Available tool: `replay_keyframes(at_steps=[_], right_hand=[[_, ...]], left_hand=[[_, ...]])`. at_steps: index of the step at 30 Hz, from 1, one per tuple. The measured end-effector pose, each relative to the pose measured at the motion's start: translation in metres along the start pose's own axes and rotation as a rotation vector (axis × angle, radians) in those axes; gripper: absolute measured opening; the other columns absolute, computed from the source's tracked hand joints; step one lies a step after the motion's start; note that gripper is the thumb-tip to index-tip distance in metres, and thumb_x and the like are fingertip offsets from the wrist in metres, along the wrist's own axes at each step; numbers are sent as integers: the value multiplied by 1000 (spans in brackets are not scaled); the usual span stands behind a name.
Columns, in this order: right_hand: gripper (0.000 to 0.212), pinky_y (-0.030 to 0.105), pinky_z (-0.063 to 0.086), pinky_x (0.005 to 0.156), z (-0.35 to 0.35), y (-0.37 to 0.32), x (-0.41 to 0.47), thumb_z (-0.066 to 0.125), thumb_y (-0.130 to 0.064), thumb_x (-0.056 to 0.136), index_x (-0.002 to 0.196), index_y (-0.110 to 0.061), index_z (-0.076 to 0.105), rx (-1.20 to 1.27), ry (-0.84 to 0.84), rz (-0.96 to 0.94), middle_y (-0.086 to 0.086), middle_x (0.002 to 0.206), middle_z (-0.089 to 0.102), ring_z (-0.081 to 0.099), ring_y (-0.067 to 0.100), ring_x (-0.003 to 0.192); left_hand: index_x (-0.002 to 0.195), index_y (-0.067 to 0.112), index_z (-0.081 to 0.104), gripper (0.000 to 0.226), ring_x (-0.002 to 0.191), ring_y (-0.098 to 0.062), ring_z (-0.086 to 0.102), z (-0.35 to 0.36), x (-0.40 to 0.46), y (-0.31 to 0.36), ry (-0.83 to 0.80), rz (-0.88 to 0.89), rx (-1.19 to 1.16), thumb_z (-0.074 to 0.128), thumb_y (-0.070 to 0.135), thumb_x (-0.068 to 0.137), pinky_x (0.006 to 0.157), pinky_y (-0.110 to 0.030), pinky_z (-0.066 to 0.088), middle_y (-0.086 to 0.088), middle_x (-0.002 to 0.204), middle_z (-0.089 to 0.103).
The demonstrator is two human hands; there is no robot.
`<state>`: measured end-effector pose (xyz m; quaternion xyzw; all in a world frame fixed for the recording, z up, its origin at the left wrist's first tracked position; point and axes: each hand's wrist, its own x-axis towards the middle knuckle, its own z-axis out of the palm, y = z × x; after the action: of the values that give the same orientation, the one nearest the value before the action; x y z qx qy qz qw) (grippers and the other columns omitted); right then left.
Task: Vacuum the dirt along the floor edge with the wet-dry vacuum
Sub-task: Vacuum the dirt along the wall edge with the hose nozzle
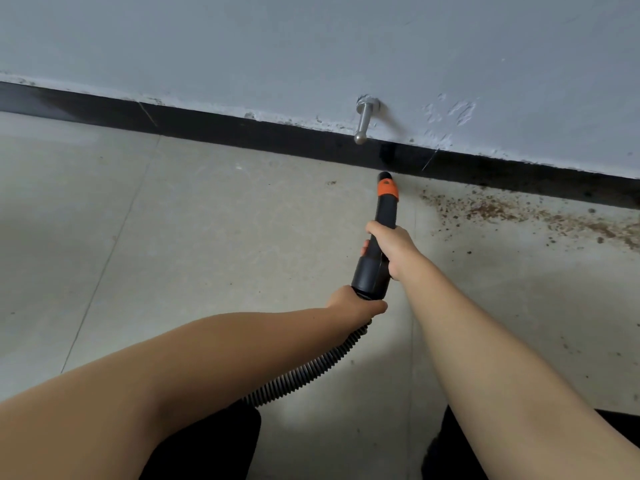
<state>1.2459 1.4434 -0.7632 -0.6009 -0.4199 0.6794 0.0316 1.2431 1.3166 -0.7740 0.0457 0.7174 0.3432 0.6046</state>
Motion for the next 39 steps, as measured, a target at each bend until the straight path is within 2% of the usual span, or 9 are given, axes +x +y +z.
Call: replay_keyframes(at_steps=[4,10,13,18,25,30,34,39], right_hand=[[11,28,49,53,24,24,-15,56,-7,85,90,-11,47,-80,-99,-7,6,62,52,51,18,48],[10,23,47,47,54,20,-21,55,-7,85,90,-10,47,-146,-200,-23,6,60,51,50,17,42],[11,24,47,47,58,8,-17,56,-7,85,89,-10,46,-101,-156,-36,6,63,51,51,17,44],[11,27,49,54,43,20,-17,57,-10,84,89,-12,47,-49,-47,-32,8,64,55,53,20,48],[10,27,49,53,23,42,-29,55,-7,83,90,-11,48,-68,-55,-20,6,60,54,52,19,46],[9,28,50,55,-18,70,-43,53,-9,84,89,-12,46,61,79,-21,7,59,54,52,19,46],[8,29,50,57,-51,94,-54,54,-11,86,90,-12,47,115,185,-7,6,53,56,53,19,46],[10,28,48,50,-86,99,-55,56,-9,87,92,-12,47,244,303,-1,6,55,54,52,18,43]], left_hand=[[99,8,53,24,55,-19,49,-6,-19,-31,33,-38,-75,65,16,80,59,-28,47,-6,68,53],[110,4,53,35,57,-19,49,-24,-23,-37,138,-33,-159,66,16,80,62,-30,47,-7,70,53],[106,6,53,31,57,-19,50,-35,-18,-24,143,-3,-150,67,16,80,62,-30,48,-6,69,53],[103,8,54,29,59,-19,51,-33,-20,-27,50,-16,-53,67,16,80,62,-30,49,-6,69,54],[100,7,55,25,56,-18,52,-6,-29,-48,36,-51,-28,65,18,80,58,-26,47,-7,71,56],[98,11,56,27,63,-21,55,12,-35,-60,-88,-46,145,67,22,76,65,-32,51,-7,74,58],[98,13,56,28,66,-20,57,36,-43,-69,-161,-54,268,68,25,76,66,-31,52,-6,77,60],[97,17,56,24,66,-19,57,62,-40,-61,-223,-37,317,68,24,77,63,-28,50,-5,78,61]])
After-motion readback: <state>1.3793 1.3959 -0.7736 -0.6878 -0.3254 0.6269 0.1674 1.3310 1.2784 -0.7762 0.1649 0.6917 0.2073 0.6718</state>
